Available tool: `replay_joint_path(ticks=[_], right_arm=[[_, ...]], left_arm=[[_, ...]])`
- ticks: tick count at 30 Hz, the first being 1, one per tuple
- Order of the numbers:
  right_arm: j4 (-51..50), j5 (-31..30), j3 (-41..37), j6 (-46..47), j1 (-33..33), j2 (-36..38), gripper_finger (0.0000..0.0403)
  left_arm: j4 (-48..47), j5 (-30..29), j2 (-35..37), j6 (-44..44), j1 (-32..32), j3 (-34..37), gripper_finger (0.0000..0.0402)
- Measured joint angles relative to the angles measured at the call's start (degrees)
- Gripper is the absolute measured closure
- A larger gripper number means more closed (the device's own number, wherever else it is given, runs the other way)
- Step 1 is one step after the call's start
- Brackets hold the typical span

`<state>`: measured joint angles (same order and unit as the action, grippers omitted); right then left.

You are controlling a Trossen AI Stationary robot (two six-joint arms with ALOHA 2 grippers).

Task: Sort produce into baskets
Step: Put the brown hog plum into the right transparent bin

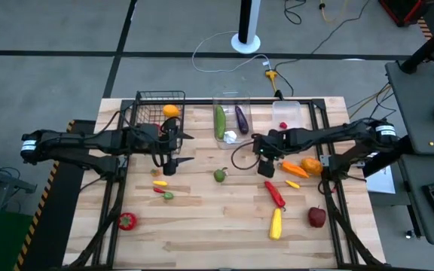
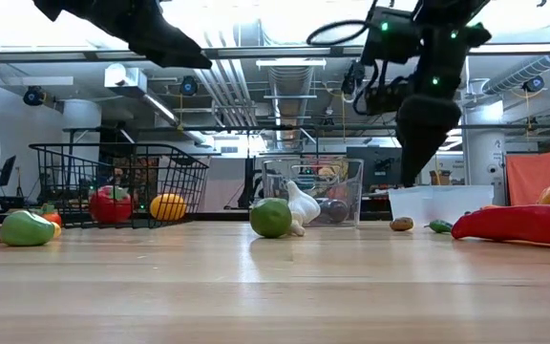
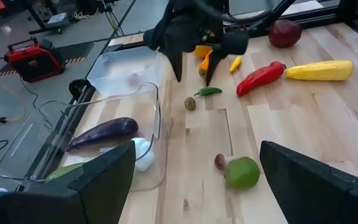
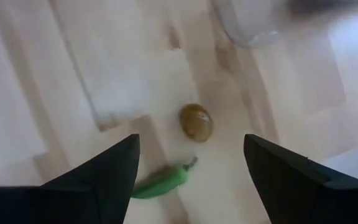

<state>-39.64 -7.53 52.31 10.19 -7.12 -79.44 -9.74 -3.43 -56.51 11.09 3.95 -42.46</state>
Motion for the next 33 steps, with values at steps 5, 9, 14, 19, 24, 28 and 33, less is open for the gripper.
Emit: replay_joint_path(ticks=[5,9,14,19,24,28,33], right_arm=[[3.19,-0.04,-0.85,-2.39,-1.18,-2.87,0.0134],[4.67,-0.28,-0.84,-4.69,-1.18,-7.16,0.0141],[4.92,-1.73,-0.22,-4.84,-1.18,-10.99,0.0153],[6.12,-1.7,-0.21,-5.12,-1.18,-12.86,0.0172],[6.29,-1.33,-0.1,-5.26,-1.15,-13.55,0.0206],[6.46,-1.02,-0.14,-5.26,-1.13,-13.33,0.0246],[6.63,-1.9,-0.23,-5.37,-1.2,-12.41,0.0296]], left_arm=[[0.73,-0.49,-0.21,0.0,0.05,0.07,0.0078],[1.24,-0.56,-0.28,-0.01,0.07,0.11,0.0078],[1.23,-0.58,-0.26,-0.14,0.04,0.11,0.0078],[1.27,-0.58,-0.28,-0.17,0.04,0.11,0.0078],[1.32,-0.61,-0.28,-0.2,0.04,0.11,0.0078],[1.4,-0.61,-0.28,-0.2,0.04,0.11,0.0078],[1.43,-0.63,-0.28,-0.72,0.04,0.17,0.0078]])
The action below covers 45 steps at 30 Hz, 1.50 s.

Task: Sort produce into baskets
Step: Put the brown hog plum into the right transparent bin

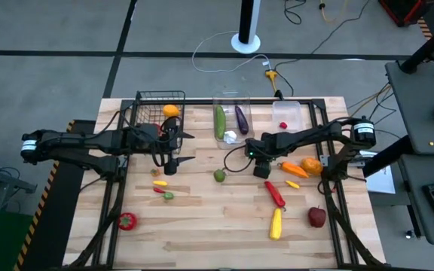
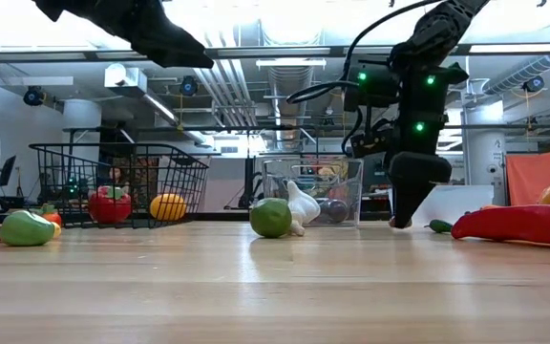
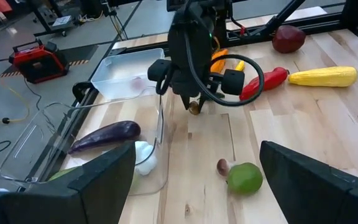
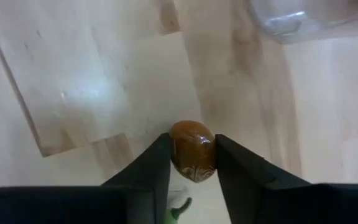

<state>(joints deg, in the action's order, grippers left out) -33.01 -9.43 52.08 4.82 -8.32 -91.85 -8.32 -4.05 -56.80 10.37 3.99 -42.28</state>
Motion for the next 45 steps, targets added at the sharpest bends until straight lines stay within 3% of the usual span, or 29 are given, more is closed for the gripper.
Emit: replay_joint_path(ticks=[5,11,21,26,30,39,45], right_arm=[[0.29,0.26,0.0,-0.42,0.02,0.47,0.0324],[-0.64,3.3,1.08,0.35,0.02,1.68,0.0319],[-18.75,2.6,16.72,7.38,-2.55,7.38,0.0325],[-24.57,-2.82,23.18,12.15,-8.57,9.1,0.0321],[-28.76,-3.04,24.37,16.04,-16.29,8.87,0.0326],[-30.18,-2.62,18.92,16.47,-33.3,7.93,0.0317],[-24.97,-2.56,13.08,16.13,-37.77,7.88,0.0324]], left_arm=[[0.0,0.0,-0.02,-0.42,0.0,0.09,0.0078],[0.31,-0.03,-0.02,-1.48,-0.04,0.09,0.0078],[0.77,-0.04,-0.04,-2.53,-0.04,0.09,0.0078],[1.95,-0.04,-0.04,-2.53,-0.02,0.09,0.0078],[1.92,-0.04,-0.04,-2.53,-0.02,0.09,0.0078],[1.88,-0.04,-0.04,-2.78,0.0,0.09,0.0078],[1.88,-1.33,-0.04,-2.78,-0.02,0.09,0.0078]])
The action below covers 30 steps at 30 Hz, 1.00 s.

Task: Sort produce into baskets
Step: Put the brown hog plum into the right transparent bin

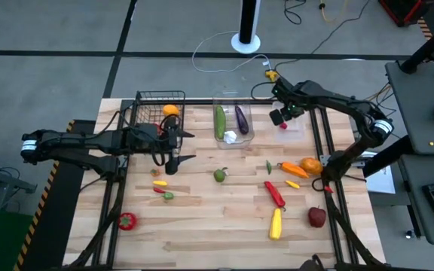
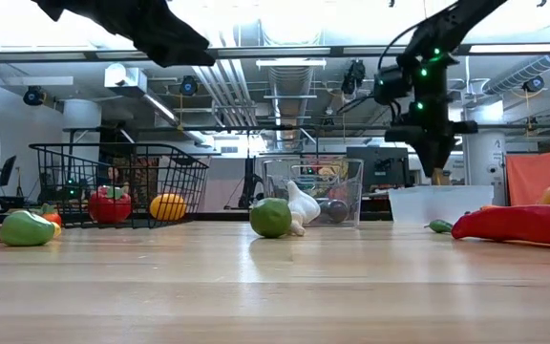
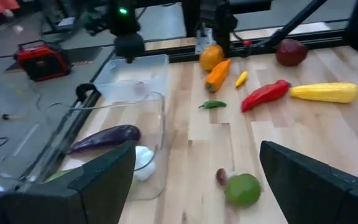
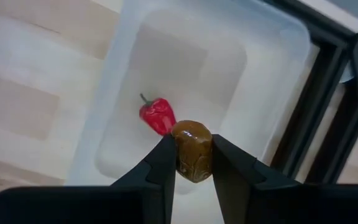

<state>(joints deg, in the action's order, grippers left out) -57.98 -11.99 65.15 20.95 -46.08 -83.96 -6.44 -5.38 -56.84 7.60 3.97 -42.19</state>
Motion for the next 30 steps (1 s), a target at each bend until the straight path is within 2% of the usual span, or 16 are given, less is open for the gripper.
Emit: replay_joint_path(ticks=[5,9,13,18,30], right_arm=[[4.64,0.17,-4.43,0.02,-0.09,0.0,0.0321],[12.75,-0.22,-8.11,-0.48,-0.7,-0.04,0.0316],[17.92,-0.75,-9.26,-0.36,-1.84,-0.5,0.0322],[19.37,-3.1,-9.21,0.02,-3.6,-1.04,0.032],[19.32,-3.07,-9.0,-1.01,-5.14,-1.46,0.0266]], left_arm=[[-0.61,-3.58,0.0,0.31,0.15,0.0,0.0078],[-0.48,-7.78,0.0,0.33,0.26,0.0,0.0078],[-0.46,-13.54,0.0,-0.63,0.26,0.0,0.0078],[-0.48,-20.6,0.0,-1.75,0.53,0.0,0.0078],[-1.3,-20.65,0.0,-4.04,3.58,0.0,0.0078]])
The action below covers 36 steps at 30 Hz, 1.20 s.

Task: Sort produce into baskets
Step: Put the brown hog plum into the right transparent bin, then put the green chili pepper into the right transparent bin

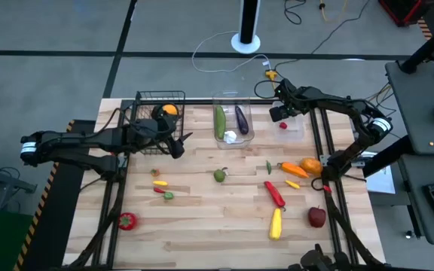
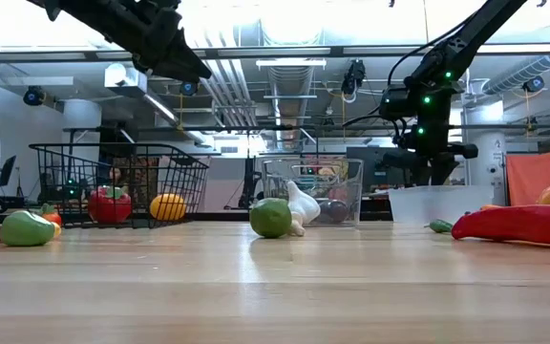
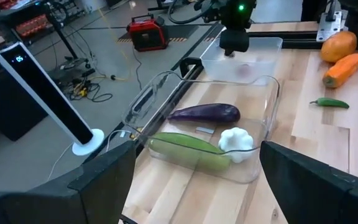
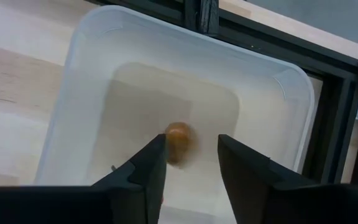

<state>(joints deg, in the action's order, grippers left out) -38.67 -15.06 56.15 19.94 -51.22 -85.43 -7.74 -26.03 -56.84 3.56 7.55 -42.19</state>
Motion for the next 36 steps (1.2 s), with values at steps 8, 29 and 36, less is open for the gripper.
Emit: replay_joint_path(ticks=[8,29,36], right_arm=[[0.39,3.73,0.49,0.37,0.73,0.54,0.0225],[6.26,3.03,0.05,3.06,34.02,17.59,0.0223],[7.79,2.93,0.03,4.72,40.63,17.46,0.022]], left_arm=[[-0.95,11.11,-0.13,-8.08,-0.18,0.0,0.0078],[-4.33,13.45,-6.51,-39.06,-24.88,0.66,0.0078],[-4.84,16.03,-13.62,-47.93,-28.14,0.66,0.0078]])
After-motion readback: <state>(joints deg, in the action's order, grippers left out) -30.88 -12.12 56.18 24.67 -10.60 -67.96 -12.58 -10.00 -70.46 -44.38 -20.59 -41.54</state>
